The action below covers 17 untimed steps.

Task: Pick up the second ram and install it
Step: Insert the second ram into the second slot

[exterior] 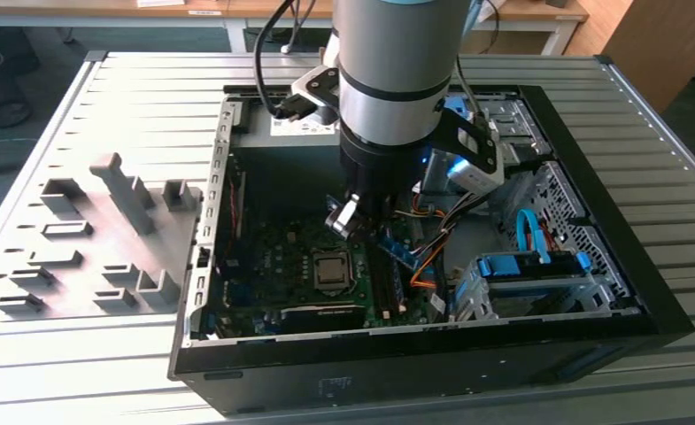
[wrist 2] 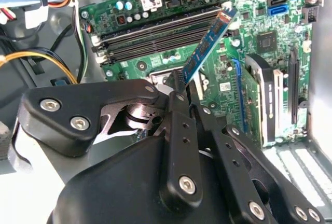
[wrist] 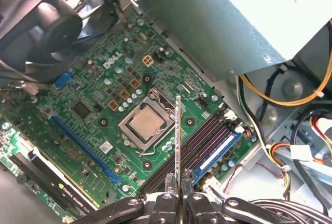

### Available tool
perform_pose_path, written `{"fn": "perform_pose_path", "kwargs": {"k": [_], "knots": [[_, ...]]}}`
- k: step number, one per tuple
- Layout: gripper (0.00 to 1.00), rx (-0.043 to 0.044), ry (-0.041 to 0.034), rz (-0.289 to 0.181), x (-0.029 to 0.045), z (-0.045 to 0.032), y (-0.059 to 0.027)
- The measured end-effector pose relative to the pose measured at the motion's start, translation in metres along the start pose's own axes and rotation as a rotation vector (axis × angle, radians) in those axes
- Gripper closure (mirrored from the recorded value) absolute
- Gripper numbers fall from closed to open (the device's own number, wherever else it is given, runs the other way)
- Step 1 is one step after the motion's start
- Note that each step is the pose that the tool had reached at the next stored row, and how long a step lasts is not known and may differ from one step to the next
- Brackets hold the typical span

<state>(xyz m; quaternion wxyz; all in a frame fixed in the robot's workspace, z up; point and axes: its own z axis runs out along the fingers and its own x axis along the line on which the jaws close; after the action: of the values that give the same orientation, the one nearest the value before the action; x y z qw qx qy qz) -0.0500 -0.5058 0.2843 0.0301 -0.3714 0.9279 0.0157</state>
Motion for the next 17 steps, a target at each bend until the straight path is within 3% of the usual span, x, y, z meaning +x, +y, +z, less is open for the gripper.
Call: {"fn": "perform_pose_path", "kwargs": {"k": [17], "knots": [[0.86, 0.0103, -0.0011, 0.152, 0.0000, 0.0005, 0.0000]]}}
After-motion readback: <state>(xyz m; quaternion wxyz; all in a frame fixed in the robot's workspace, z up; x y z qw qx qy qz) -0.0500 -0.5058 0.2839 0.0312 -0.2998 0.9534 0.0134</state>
